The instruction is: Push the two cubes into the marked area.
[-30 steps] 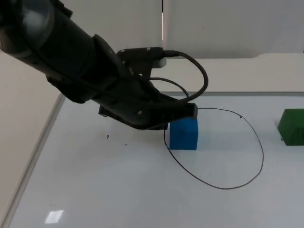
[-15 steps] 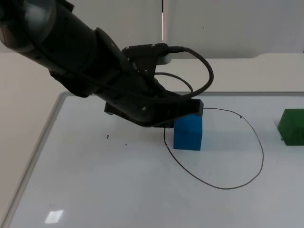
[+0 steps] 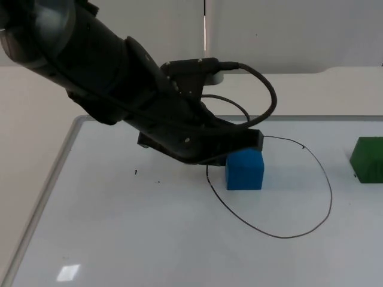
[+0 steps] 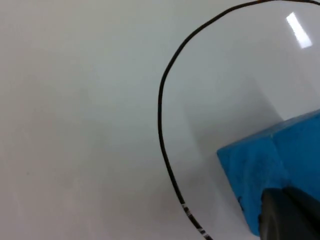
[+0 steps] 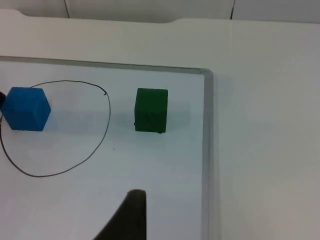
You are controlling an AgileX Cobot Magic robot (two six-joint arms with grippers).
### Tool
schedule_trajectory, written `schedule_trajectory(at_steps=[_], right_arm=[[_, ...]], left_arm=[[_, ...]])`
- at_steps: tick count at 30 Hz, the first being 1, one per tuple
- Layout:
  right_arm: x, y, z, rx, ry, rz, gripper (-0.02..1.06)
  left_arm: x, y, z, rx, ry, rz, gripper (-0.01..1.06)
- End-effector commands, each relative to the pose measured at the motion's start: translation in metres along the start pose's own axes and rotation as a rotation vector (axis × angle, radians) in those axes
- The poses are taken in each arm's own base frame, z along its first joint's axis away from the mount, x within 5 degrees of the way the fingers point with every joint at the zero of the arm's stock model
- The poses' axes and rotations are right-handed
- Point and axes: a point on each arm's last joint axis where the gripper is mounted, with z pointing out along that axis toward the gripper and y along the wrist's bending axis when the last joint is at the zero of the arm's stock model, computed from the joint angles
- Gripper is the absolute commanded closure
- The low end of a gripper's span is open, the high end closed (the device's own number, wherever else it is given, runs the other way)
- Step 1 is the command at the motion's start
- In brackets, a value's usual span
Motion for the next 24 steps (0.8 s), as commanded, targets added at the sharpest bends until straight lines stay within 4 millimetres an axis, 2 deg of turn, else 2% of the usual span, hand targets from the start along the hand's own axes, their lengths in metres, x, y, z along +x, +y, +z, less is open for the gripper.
schedule_trajectory(at_steps=[1, 11, 16, 20, 21, 24], right_arm=[[0.001, 0.000, 0.001, 0.002, -0.003, -0.006, -0.01], [0.001, 0.000, 0.001, 0.002, -0.003, -0.006, -0.01], [0.001, 0.000, 0.001, 0.002, -0.003, -0.006, -0.01], [0.001, 0.000, 0.001, 0.005, -0.004, -0.007, -0.01], [0.001, 0.000, 0.001, 0.005, -0.004, -0.007, -0.01], [0.001, 0.000, 0.001, 0.005, -0.004, -0.007, -0.01]], left_arm=[[-0.001, -0.003, 0.000, -0.004, -0.013, 0.016, 1.05], [-0.005, 0.005, -0.001, -0.028, -0.031, 0.079, 1.05], [-0.012, 0.023, -0.007, -0.031, -0.010, 0.080, 1.05], [-0.026, 0.048, -0.025, -0.040, -0.013, 0.076, 1.05], [-0.026, 0.048, -0.025, -0.040, -0.013, 0.076, 1.05], [-0.039, 0.067, -0.046, -0.048, -0.042, 0.033, 1.05]])
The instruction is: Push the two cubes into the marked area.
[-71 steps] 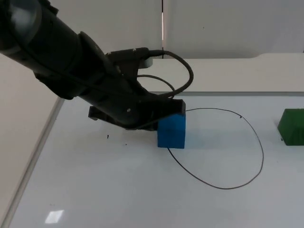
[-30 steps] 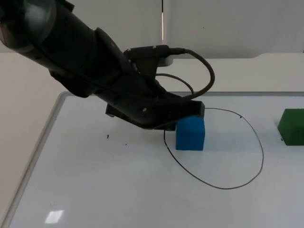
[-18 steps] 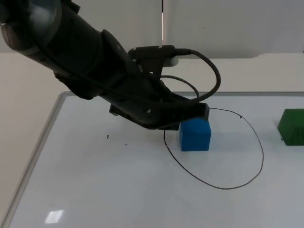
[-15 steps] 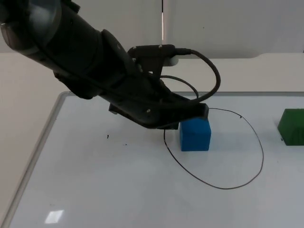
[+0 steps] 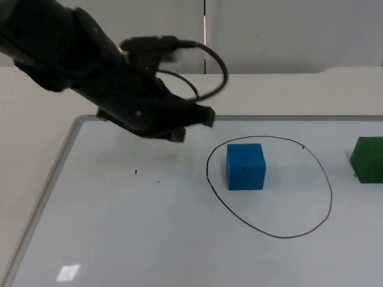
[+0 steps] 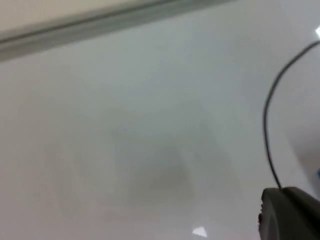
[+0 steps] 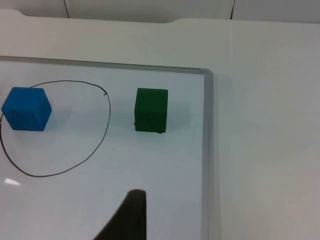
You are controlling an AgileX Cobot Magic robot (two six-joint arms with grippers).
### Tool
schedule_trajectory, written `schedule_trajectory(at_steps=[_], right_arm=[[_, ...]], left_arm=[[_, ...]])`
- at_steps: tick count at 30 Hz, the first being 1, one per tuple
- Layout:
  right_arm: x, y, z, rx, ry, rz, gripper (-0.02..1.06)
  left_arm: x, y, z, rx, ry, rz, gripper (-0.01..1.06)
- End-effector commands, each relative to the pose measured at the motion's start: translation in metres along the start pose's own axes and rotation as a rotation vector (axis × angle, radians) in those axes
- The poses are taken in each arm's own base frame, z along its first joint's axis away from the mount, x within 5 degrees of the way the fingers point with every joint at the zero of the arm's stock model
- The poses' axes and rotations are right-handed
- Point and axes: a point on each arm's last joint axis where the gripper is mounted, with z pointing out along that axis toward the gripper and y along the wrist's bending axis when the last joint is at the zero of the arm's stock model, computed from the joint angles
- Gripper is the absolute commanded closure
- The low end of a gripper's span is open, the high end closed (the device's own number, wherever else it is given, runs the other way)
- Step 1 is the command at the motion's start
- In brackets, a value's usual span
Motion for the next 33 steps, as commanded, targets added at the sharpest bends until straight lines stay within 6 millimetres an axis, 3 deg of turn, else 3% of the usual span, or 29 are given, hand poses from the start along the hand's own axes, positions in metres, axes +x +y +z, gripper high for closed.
schedule_trajectory(at_steps=[1, 7, 15, 20, 23, 26, 33], right_arm=[[0.001, 0.000, 0.001, 0.005, -0.004, -0.007, -0.01], [0.001, 0.000, 0.001, 0.006, -0.004, -0.008, -0.01], [0.001, 0.000, 0.001, 0.006, -0.004, -0.008, -0.01], [0.001, 0.000, 0.001, 0.006, -0.004, -0.008, -0.01], [0.001, 0.000, 0.001, 0.006, -0.004, -0.008, -0.01], [0.001, 0.000, 0.001, 0.006, -0.004, -0.008, -0.01], [0.001, 0.000, 0.001, 0.006, -0.004, -0.008, -0.01]], left_arm=[[-0.014, 0.017, -0.022, -0.012, -0.043, -0.007, 1.05], [-0.029, 0.037, -0.046, -0.041, -0.110, -0.049, 1.05], [-0.042, 0.064, -0.092, -0.068, -0.167, -0.053, 1.05], [-0.041, 0.073, -0.119, -0.104, -0.207, -0.045, 1.05], [-0.037, 0.078, -0.134, -0.120, -0.235, -0.089, 1.05], [-0.032, 0.090, -0.163, -0.159, -0.296, -0.138, 1.05], [-0.022, 0.106, -0.199, -0.200, -0.364, -0.257, 1.05]])
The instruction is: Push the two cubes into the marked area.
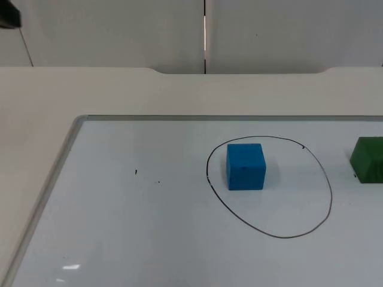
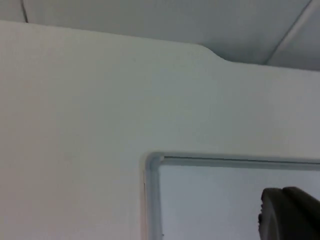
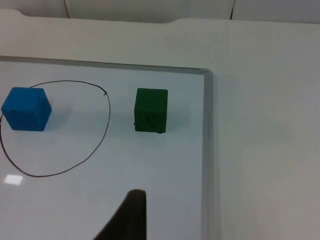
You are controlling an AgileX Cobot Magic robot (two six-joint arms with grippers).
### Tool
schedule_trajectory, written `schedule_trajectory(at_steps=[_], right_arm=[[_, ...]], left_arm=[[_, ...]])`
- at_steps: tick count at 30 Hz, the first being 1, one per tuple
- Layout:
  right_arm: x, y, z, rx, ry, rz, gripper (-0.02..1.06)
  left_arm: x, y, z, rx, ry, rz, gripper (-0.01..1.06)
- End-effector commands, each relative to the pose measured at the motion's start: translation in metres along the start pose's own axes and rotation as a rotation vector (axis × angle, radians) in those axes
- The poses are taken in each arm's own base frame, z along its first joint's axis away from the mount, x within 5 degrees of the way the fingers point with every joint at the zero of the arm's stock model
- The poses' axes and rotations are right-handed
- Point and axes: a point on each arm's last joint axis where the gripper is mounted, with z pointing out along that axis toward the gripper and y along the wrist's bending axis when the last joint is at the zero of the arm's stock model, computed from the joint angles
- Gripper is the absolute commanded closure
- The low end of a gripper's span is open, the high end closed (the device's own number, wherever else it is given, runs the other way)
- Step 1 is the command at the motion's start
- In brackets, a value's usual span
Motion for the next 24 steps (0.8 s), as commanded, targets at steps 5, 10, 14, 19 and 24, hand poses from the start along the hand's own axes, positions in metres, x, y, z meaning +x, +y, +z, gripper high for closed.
schedule_trajectory(at_steps=[5, 10, 14, 19, 24], right_arm=[[0.001, 0.000, 0.001, 0.006, -0.004, -0.008, -0.01], [0.001, 0.000, 0.001, 0.006, -0.004, -0.008, -0.01], [0.001, 0.000, 0.001, 0.006, -0.004, -0.008, -0.01], [0.001, 0.000, 0.001, 0.006, -0.004, -0.008, -0.01], [0.001, 0.000, 0.001, 0.006, -0.004, -0.008, -0.01]], left_arm=[[-0.006, 0.011, -0.032, -0.007, -0.031, -0.057, 1.05], [-0.015, 0.003, -0.059, 0.006, -0.113, -0.020, 1.05], [-0.015, -0.001, -0.074, -0.005, -0.125, 0.050, 1.05], [-0.016, -0.013, -0.087, 0.017, -0.150, 0.070, 1.05], [-0.011, -0.035, -0.101, 0.091, -0.144, 0.131, 1.05]])
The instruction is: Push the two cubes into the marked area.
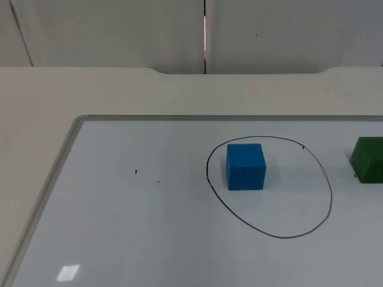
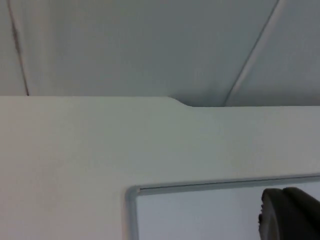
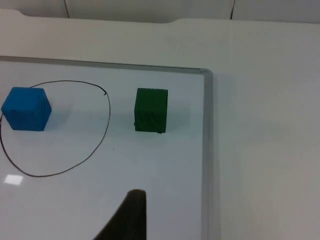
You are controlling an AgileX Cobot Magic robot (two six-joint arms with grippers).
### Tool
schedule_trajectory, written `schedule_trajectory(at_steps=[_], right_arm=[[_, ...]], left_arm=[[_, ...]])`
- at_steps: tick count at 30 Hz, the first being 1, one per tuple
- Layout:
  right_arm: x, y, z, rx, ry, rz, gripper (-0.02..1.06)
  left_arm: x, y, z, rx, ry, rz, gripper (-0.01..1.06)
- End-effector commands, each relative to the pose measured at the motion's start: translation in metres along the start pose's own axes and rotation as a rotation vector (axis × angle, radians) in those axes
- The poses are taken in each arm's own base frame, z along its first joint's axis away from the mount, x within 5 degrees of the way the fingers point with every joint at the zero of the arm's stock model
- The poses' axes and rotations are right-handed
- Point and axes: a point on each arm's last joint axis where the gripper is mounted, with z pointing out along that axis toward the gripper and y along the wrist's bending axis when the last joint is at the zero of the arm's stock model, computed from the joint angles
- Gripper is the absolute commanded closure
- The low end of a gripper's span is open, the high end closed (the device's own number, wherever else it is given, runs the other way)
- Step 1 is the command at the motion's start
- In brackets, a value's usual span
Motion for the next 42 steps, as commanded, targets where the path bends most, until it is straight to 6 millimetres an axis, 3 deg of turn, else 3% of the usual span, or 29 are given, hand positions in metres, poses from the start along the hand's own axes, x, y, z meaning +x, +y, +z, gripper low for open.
schedule_trajectory(at_steps=[1, 12, 23, 27, 31, 36, 42], right_arm=[[0.001, 0.000, 0.001, 0.006, -0.004, -0.008, -0.01], [0.001, 0.000, 0.001, 0.006, -0.004, -0.008, -0.01], [0.001, 0.000, 0.001, 0.006, -0.004, -0.008, -0.01], [0.001, 0.000, 0.001, 0.006, -0.004, -0.008, -0.01], [0.001, 0.000, 0.001, 0.006, -0.004, -0.008, -0.01], [0.001, 0.000, 0.001, 0.006, -0.004, -0.008, -0.01], [0.001, 0.000, 0.001, 0.006, -0.004, -0.008, -0.01]], left_arm=[[0.001, -0.012, -0.008, 0.036, -0.001, 0.031, 1.05], [-0.003, -0.022, -0.043, 0.039, -0.058, 0.079, 1.05], [-0.001, -0.035, -0.094, 0.057, -0.150, 0.149, 1.05], [0.016, -0.033, -0.101, 0.038, -0.178, 0.147, 1.05], [0.055, -0.025, -0.098, 0.004, -0.189, 0.072, 1.05], [0.085, -0.021, -0.102, -0.004, -0.200, 0.000, 1.05], [0.110, -0.022, -0.112, 0.000, -0.193, 0.012, 1.05]])
